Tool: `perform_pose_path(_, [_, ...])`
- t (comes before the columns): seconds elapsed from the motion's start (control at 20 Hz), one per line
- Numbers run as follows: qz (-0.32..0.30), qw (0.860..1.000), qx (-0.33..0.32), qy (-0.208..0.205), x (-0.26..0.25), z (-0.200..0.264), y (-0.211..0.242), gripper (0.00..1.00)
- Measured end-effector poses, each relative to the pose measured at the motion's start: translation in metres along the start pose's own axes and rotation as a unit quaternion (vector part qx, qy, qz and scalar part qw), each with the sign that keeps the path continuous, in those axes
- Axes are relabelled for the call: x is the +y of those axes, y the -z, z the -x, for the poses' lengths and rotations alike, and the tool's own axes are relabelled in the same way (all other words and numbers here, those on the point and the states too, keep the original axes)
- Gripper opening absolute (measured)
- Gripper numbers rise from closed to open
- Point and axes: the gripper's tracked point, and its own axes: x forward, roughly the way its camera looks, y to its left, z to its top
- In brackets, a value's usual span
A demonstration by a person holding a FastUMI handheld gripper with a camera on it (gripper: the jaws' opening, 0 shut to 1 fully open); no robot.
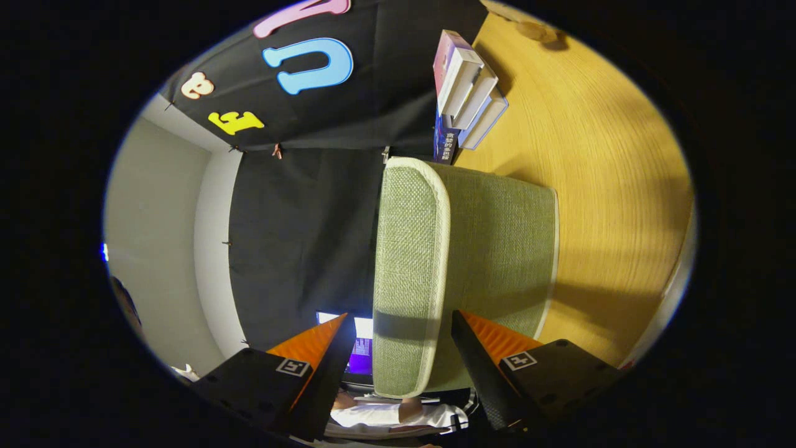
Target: Open the storage box then place both shoes into the box .Put the left shoe in first, then the right shoe, with the right side of both shoes facing outward in a uniform manner.
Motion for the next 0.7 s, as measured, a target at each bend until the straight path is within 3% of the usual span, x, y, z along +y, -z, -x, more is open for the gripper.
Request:
perform_pose_path(0.2, [-0.017,1.000,0.010,-0.015,0.001,0.003,0.007,0.46])
perform_pose_path(0.35, [0.011,1.000,-0.018,-0.019,0.016,0.012,-0.002,0.09])
perform_pose_path(0.4, [0.024,0.999,-0.021,-0.009,0.019,0.012,-0.002,0.05])
perform_pose_path(0.7, [0.081,0.996,-0.045,0.001,0.076,0.006,-0.005,0.05])
